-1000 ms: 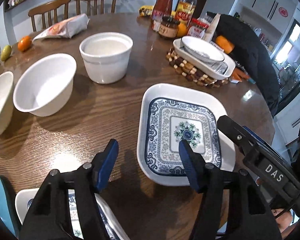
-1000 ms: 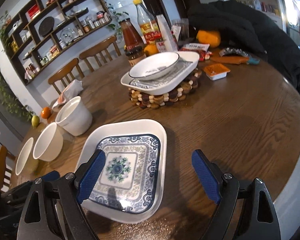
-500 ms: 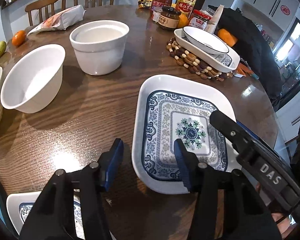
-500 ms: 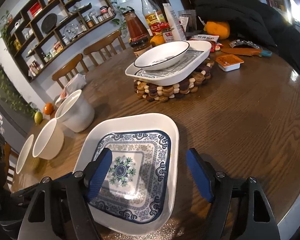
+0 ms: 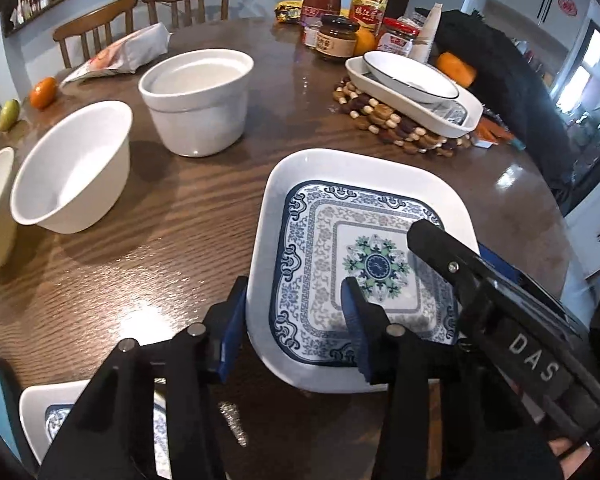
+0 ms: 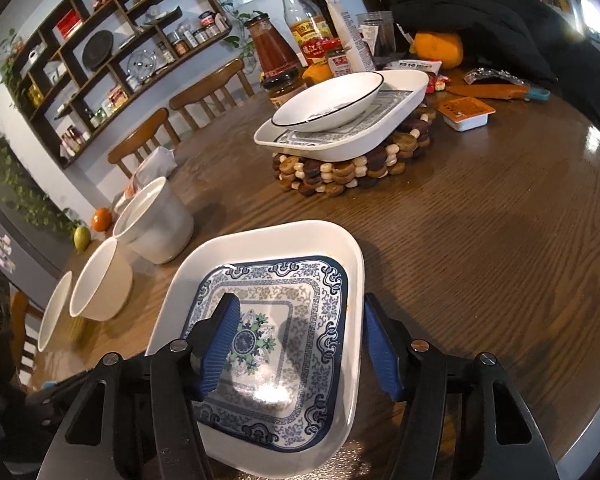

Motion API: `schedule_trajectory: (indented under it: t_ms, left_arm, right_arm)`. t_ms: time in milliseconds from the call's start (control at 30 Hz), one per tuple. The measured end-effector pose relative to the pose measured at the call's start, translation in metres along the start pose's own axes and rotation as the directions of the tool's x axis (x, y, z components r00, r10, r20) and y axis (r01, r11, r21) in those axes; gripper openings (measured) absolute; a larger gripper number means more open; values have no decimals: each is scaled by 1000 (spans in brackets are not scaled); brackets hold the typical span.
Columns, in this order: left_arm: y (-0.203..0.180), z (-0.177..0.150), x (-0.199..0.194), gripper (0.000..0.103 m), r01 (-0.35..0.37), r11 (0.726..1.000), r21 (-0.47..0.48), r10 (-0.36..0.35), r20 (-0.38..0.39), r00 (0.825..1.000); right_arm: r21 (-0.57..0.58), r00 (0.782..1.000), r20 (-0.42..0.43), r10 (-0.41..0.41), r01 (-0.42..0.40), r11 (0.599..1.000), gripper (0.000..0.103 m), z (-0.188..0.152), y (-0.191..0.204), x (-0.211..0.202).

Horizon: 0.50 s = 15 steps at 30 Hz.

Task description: Organize plates and bowls

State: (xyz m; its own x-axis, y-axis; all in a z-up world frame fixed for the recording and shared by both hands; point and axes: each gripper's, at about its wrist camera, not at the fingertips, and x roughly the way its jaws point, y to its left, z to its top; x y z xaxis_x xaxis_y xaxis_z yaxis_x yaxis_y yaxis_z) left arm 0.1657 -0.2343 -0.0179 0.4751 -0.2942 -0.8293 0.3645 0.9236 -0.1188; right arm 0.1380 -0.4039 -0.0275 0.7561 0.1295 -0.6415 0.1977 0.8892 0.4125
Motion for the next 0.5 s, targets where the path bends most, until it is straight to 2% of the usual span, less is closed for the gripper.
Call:
schedule_trajectory:
  t_ms: [133, 233, 500]
  left_arm:
    - [3, -3, -9, 42, 29, 1000, -7, -29, 8, 1000]
    - [-1, -6, -23, 42, 14, 1000, 9, -14, 39, 999]
    - [11, -17, -51, 43, -1, 1000, -10, 2, 108, 994]
  right_arm:
    - [2, 1000, 1, -16, 16, 1000, 64, -1, 3, -1]
    - [13, 1000, 9, -25, 25, 1000, 64, -1, 5, -5]
    - [-26, 999, 49, 11, -10, 1000, 64, -3, 25, -24]
